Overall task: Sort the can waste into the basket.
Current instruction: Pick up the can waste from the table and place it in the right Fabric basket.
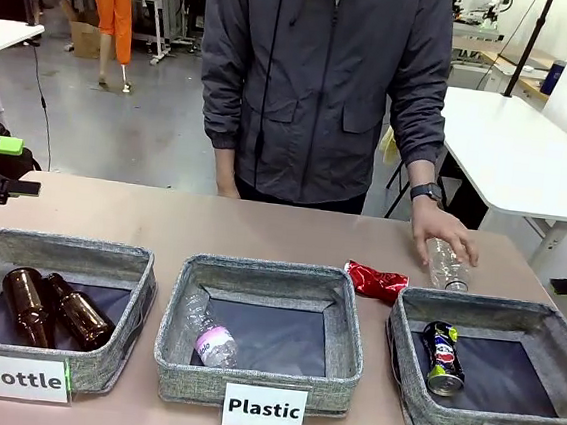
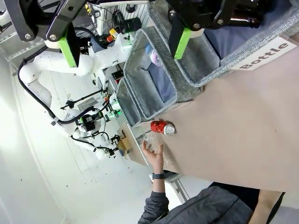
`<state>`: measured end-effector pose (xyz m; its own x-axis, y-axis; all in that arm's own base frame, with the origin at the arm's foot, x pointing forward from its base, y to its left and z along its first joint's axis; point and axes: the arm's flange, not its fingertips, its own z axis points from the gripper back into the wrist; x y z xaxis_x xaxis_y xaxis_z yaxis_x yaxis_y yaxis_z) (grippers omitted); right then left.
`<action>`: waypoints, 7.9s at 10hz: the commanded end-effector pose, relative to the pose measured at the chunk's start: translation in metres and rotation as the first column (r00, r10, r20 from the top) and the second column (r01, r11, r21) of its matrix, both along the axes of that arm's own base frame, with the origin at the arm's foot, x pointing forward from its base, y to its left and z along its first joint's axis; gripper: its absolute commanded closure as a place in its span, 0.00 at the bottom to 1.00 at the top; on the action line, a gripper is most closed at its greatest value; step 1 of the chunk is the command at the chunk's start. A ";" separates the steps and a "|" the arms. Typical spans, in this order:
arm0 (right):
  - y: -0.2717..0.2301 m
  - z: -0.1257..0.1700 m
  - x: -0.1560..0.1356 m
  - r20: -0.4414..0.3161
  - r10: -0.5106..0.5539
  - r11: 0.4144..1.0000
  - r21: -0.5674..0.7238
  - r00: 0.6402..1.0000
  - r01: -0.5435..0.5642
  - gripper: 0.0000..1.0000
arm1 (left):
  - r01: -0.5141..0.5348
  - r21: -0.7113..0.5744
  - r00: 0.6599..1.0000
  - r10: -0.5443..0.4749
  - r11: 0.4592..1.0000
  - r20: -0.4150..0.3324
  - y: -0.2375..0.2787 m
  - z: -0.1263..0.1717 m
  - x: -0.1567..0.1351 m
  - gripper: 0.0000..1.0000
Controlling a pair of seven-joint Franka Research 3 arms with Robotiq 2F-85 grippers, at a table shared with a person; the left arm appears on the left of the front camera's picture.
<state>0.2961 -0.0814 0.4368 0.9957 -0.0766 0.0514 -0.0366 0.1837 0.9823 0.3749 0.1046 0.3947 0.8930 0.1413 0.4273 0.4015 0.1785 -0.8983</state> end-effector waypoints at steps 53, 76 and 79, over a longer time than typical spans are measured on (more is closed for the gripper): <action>0.246 -0.057 0.201 0.248 0.896 0.300 -0.950 0.368 -0.091 0.00 | -0.010 -0.005 1.000 0.010 1.000 0.010 -0.002 0.003 0.001 0.00; 0.267 -0.130 0.217 0.130 0.945 0.195 -0.960 0.299 -0.201 1.00 | -0.010 -0.005 1.000 0.010 1.000 0.010 -0.002 0.003 0.001 0.00; 0.243 -0.056 0.206 0.286 0.925 0.292 -0.956 0.249 0.013 1.00 | -0.010 -0.005 1.000 0.010 1.000 0.010 -0.002 0.003 0.001 0.00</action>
<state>0.5200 0.1758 0.3512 0.2562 0.9230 0.2870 -0.9578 0.2825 -0.0534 0.3758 0.1052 0.3949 0.8927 0.1413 0.4279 0.4019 0.1800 -0.8978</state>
